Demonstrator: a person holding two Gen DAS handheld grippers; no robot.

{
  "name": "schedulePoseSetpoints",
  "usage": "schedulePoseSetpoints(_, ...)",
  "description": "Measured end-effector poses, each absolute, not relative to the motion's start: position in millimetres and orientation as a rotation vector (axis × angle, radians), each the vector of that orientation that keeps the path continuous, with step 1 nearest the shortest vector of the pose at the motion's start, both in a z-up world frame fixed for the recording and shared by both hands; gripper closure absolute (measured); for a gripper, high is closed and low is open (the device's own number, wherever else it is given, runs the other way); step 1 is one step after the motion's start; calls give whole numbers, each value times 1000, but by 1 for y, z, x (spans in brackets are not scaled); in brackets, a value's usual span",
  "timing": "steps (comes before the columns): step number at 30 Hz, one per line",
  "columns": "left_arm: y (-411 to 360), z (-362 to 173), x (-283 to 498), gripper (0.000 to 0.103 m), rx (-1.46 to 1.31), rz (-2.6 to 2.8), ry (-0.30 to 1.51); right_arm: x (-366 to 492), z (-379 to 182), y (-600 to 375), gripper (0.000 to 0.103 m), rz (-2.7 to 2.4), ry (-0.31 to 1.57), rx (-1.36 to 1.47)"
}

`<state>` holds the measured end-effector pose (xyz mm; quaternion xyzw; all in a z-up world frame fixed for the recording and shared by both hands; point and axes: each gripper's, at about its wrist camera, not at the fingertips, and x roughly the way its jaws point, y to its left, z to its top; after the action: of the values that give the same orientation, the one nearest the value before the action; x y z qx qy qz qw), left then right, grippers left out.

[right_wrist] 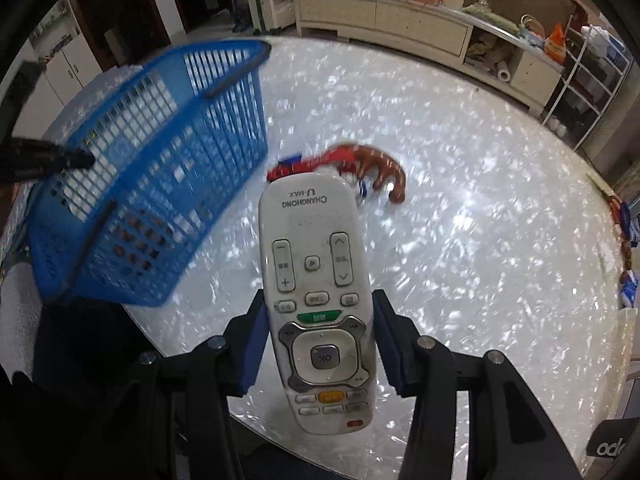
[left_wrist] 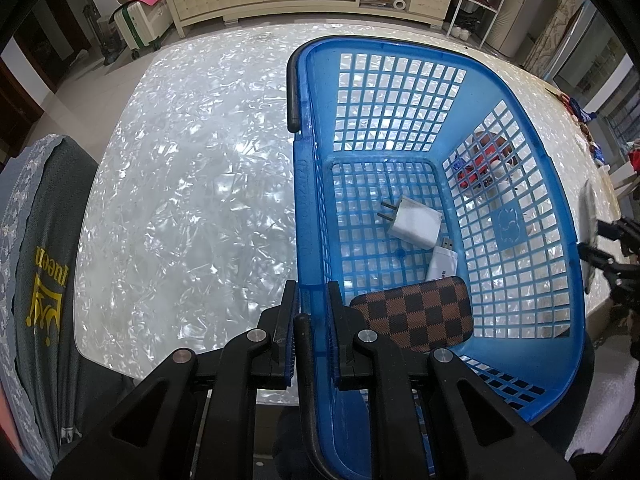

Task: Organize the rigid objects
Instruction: 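Carry the remote with the right gripper over the basket and release it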

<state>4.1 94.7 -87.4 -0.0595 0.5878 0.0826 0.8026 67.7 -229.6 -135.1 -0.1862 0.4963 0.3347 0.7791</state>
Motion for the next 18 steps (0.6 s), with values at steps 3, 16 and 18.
schedulePoseSetpoints(3, 95, -87, 4, 89, -123, 176, 1257, 67, -115, -225, 56, 711, 1047, -402)
schedulePoseSetpoints(16, 94, -87, 4, 89, -124, 176, 1254, 72, -57, -167, 56, 769, 1012, -348)
schedulePoseSetpoints(18, 94, -87, 3, 89, -126, 175, 1252, 72, -55, -152, 56, 784, 1002, -348)
